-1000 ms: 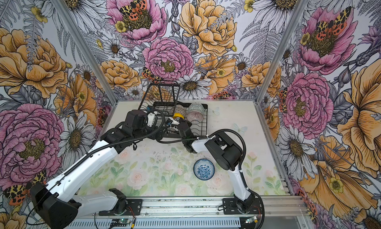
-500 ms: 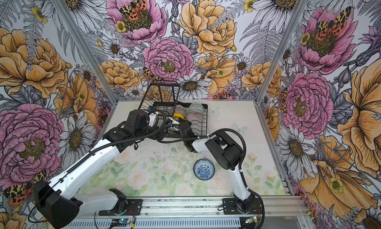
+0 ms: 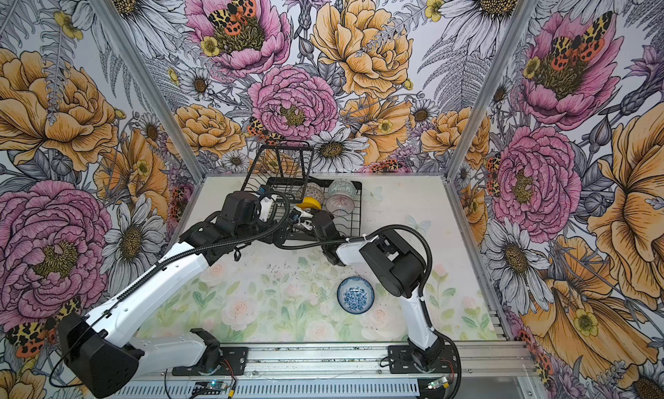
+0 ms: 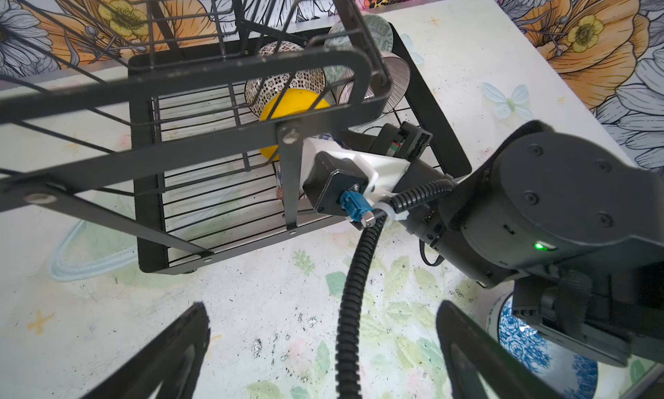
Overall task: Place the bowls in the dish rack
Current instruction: 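Lower the orange-and-blue bowl into the rack slot beside the yellow bowl with the right gripper, then open and withdraw the right gripper from the rack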
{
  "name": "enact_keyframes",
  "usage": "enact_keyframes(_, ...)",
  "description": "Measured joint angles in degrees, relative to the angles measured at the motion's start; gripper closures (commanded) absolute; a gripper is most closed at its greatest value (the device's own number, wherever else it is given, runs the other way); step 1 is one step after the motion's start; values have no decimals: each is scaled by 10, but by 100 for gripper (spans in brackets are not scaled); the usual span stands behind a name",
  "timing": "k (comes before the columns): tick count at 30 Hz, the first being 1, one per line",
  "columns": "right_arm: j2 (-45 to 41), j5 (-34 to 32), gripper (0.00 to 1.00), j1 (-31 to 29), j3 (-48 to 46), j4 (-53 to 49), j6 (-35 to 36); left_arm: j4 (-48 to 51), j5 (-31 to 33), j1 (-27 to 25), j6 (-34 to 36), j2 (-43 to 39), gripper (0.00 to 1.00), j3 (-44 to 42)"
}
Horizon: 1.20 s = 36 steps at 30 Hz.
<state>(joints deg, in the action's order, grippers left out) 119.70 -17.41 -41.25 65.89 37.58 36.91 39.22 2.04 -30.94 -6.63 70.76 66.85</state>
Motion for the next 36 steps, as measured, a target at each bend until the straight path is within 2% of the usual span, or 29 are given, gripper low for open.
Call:
enact_keyframes(11, -6, 7, 72, -1, -4, -19, -5, 0, 0, 0, 0, -2, 1, -1)
enact_keyframes(17, -8, 8, 70, -1, -5, -28, -5, 0, 0, 0, 0, -5, 1, -7)
enact_keyframes(23, -18, 7, 63, -2, -14, -42, -5, 0, 0, 0, 0, -6, 1, -9)
enact_keyframes(30, -44, -3, 61, -2, -28, -56, -2, 0, 0, 0, 0, -6, 1, -9)
enact_keyframes(36, -65, -3, 50, -2, -36, -66, 5, 0, 0, 0, 0, -6, 1, -9)
